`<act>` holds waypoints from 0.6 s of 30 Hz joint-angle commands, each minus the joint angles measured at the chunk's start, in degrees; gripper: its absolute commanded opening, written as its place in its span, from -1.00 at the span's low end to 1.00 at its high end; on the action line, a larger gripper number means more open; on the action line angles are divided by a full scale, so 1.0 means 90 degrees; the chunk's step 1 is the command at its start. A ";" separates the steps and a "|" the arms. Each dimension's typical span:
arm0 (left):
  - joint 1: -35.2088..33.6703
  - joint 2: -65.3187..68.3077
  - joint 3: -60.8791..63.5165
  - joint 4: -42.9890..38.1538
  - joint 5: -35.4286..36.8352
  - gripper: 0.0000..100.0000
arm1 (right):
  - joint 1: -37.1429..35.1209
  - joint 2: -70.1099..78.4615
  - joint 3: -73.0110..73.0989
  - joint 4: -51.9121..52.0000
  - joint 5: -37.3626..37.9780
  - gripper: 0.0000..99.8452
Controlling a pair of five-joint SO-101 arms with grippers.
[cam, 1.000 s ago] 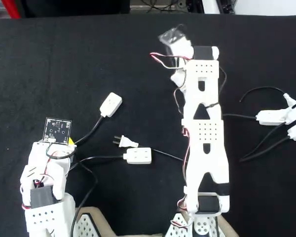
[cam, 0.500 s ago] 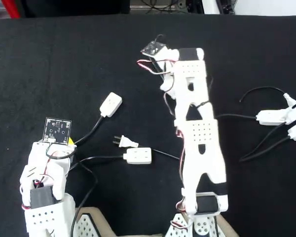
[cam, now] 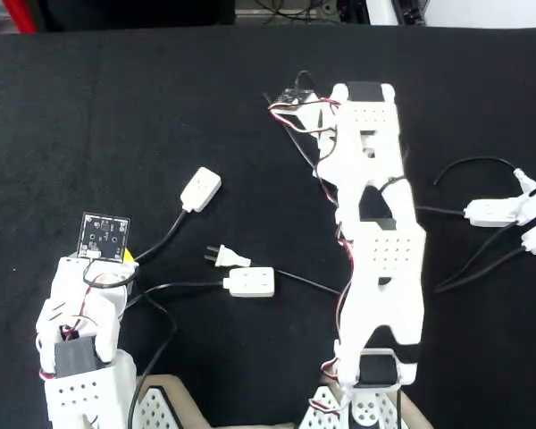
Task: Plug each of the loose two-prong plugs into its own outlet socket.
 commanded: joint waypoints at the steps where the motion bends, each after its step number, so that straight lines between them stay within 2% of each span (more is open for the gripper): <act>1: -0.0034 -0.0039 0.0122 0.0010 -0.0059 -0.66 | -0.0049 -0.0171 -0.0210 -0.0225 -0.0098 -0.75; 8: -0.0034 -0.0039 0.0122 0.0010 -0.0059 -0.66 | -0.0049 0.0112 -0.1187 0.0137 -0.0215 -0.75; 18: -0.0034 -0.0039 0.0122 0.0010 -0.0059 -0.66 | 0.0186 0.1206 -0.1919 -0.0039 -0.0234 -0.74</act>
